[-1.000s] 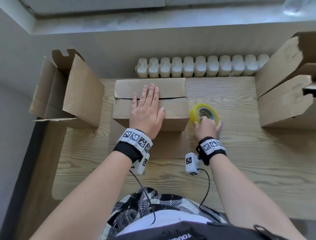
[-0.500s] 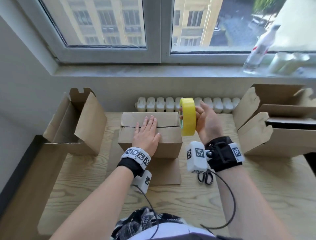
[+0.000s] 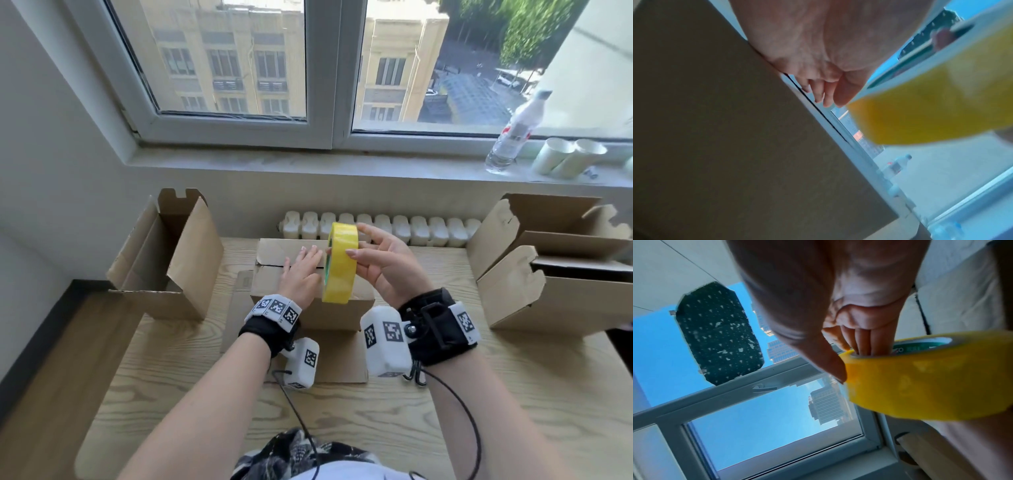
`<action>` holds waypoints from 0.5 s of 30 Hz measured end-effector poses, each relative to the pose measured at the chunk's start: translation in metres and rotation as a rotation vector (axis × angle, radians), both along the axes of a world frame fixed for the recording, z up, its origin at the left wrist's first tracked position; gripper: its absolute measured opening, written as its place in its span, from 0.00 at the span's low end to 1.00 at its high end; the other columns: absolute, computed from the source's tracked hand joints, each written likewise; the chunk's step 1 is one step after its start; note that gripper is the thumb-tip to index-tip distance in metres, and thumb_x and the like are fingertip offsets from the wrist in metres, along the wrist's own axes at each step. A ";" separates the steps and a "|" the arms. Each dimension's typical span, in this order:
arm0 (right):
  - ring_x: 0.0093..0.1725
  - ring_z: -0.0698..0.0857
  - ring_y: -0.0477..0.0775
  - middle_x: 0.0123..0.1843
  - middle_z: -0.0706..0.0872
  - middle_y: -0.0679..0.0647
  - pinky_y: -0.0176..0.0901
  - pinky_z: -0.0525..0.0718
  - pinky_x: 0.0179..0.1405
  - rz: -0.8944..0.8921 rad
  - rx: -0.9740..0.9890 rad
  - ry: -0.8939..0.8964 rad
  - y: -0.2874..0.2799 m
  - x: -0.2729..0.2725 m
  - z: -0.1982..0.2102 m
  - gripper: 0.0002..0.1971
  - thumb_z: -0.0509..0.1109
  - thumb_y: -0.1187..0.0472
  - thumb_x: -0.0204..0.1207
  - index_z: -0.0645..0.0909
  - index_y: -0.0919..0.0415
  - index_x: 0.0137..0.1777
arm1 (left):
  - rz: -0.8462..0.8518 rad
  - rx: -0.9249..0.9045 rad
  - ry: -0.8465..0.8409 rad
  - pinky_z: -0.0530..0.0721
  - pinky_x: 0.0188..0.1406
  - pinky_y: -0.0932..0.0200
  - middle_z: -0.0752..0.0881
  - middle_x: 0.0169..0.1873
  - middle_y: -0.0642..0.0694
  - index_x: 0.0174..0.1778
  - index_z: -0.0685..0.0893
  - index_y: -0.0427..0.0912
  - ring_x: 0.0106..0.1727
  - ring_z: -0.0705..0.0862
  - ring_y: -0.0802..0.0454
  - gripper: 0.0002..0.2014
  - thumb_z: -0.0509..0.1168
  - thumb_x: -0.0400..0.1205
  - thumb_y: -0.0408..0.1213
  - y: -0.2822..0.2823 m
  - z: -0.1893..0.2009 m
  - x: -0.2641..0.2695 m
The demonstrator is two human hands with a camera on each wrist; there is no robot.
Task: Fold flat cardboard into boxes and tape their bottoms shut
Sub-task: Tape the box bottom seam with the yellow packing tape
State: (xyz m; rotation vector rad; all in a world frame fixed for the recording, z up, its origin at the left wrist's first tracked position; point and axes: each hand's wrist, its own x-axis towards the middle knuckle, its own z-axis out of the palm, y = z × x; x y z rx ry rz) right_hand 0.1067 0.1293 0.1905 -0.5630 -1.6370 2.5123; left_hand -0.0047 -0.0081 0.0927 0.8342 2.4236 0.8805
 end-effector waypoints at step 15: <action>0.57 0.88 0.64 0.67 0.83 0.65 0.57 0.88 0.49 -0.067 0.073 -0.057 -0.018 -0.010 -0.027 0.28 0.63 0.60 0.63 0.85 0.54 0.65 | 0.383 0.594 -0.211 0.85 0.56 0.50 0.92 0.42 0.42 0.43 0.92 0.44 0.50 0.89 0.46 0.17 0.62 0.86 0.49 -0.005 0.060 -0.008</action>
